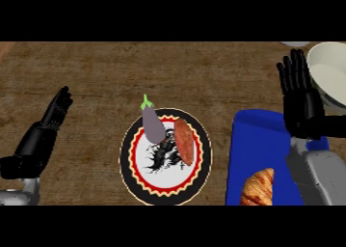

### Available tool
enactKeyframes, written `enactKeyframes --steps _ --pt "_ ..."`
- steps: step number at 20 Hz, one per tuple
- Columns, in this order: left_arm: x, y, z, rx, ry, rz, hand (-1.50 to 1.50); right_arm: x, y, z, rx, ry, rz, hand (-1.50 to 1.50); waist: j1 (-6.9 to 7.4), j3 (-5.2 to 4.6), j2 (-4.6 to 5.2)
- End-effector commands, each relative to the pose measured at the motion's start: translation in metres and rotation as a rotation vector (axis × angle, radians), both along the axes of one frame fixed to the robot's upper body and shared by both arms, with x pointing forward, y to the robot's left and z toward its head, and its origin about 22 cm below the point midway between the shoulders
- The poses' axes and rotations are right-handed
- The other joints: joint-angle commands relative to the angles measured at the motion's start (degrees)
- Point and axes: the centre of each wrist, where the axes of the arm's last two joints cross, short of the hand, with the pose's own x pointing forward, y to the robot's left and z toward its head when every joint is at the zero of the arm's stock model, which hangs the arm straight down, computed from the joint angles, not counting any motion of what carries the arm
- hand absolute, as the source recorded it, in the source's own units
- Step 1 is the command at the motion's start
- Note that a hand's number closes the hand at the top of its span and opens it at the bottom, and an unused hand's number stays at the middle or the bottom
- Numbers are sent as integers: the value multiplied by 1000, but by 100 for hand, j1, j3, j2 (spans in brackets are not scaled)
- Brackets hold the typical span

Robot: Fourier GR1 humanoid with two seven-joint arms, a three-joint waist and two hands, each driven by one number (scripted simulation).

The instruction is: Pick the eggplant from the plate and place it in the bowl

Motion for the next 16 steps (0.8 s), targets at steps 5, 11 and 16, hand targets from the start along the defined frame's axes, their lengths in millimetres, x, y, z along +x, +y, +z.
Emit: enactKeyframes --steps 5,11,16 --pt "11 -44 -2 -129 19 -86 0 -2 102 -43 -381 526 548 150 666 103 157" --pt "12 -60 -14 -189 122 -16 0 -3 196 -9 -462 584 374 -150 115 179 -92" --pt "25 -77 -3 -207 142 5 0 -2 233 20 -485 451 400 -150 -49 189 -96"
